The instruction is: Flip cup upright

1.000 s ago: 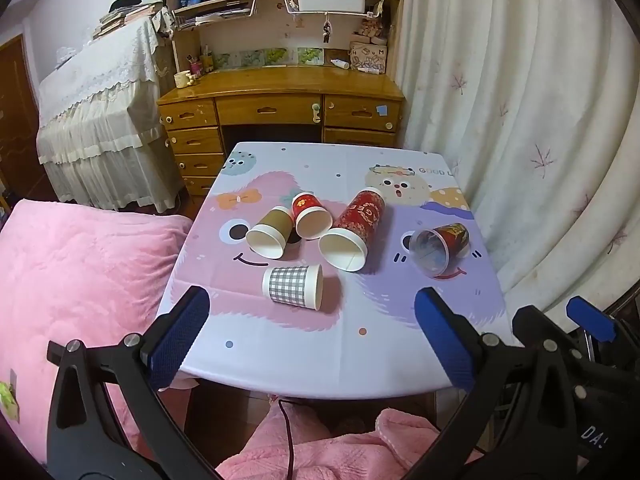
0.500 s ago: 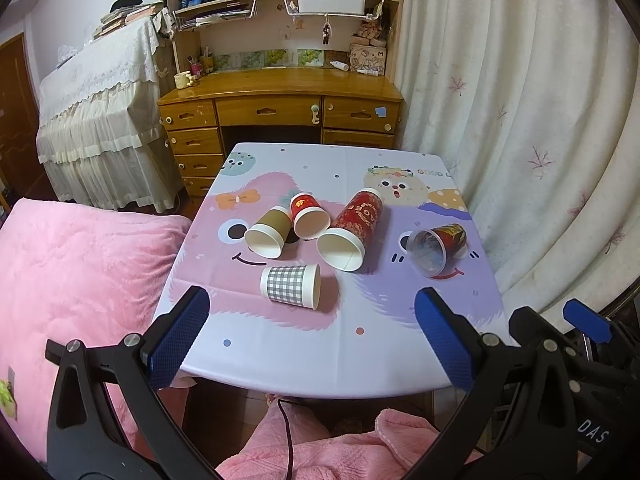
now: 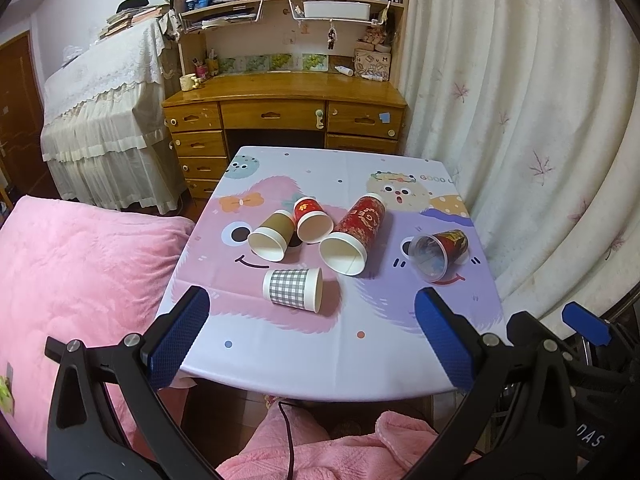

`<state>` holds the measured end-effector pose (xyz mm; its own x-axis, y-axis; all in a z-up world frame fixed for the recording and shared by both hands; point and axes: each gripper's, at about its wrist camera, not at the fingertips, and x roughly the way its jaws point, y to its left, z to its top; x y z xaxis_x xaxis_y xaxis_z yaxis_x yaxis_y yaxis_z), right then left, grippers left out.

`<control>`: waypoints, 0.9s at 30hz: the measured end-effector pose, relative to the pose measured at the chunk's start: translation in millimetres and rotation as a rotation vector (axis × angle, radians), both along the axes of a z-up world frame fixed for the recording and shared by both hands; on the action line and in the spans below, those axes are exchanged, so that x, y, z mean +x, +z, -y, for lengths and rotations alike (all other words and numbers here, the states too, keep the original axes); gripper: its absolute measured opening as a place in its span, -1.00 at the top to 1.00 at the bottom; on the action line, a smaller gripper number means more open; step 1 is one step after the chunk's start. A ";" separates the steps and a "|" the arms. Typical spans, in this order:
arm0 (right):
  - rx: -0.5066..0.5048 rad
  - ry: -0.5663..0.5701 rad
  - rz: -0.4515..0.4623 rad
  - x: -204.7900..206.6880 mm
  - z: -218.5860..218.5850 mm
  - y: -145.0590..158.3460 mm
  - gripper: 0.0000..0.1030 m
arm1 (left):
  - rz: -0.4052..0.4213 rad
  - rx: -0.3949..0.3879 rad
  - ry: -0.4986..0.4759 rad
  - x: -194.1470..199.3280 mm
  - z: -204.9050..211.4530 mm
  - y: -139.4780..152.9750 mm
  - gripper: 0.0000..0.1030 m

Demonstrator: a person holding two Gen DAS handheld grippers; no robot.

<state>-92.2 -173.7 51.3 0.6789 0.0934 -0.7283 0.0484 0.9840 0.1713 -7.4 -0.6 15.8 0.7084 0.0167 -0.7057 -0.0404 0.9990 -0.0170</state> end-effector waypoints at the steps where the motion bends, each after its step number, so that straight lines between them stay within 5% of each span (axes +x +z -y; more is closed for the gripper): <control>1: -0.001 0.002 0.000 -0.1 0.1 -0.3 -0.81 | 0.003 0.000 0.002 -0.6 0.6 1.2 -0.98; 27: -0.004 0.002 -0.001 -0.2 -2.2 -1.8 -0.81 | -0.004 -0.010 0.006 -1.3 5.6 -1.1 -0.98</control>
